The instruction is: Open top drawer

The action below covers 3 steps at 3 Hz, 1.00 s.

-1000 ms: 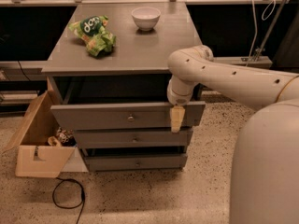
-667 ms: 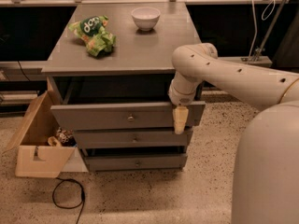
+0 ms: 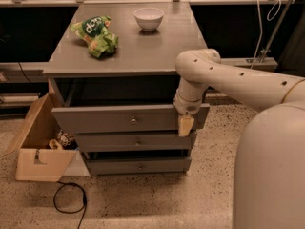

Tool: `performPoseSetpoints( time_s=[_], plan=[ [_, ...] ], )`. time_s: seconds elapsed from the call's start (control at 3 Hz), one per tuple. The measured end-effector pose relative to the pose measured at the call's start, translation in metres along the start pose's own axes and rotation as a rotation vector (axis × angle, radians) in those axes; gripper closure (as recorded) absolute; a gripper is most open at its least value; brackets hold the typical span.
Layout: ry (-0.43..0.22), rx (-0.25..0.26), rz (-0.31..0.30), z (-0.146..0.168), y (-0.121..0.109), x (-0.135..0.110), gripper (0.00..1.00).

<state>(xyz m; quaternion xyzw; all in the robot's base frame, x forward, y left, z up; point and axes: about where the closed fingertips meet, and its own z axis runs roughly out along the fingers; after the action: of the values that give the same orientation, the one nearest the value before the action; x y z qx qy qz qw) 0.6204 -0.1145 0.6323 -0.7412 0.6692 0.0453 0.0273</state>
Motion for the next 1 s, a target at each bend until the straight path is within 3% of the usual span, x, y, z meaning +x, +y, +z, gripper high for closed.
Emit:
performPoseSetpoints(
  time_s=[0.67,1.0],
  plan=[
    [0.001,-0.002,0.0,-0.009,0.001,-0.001,0.89],
    [0.001,-0.002,0.0,-0.016,0.0,-0.003,1.0]
  ],
)
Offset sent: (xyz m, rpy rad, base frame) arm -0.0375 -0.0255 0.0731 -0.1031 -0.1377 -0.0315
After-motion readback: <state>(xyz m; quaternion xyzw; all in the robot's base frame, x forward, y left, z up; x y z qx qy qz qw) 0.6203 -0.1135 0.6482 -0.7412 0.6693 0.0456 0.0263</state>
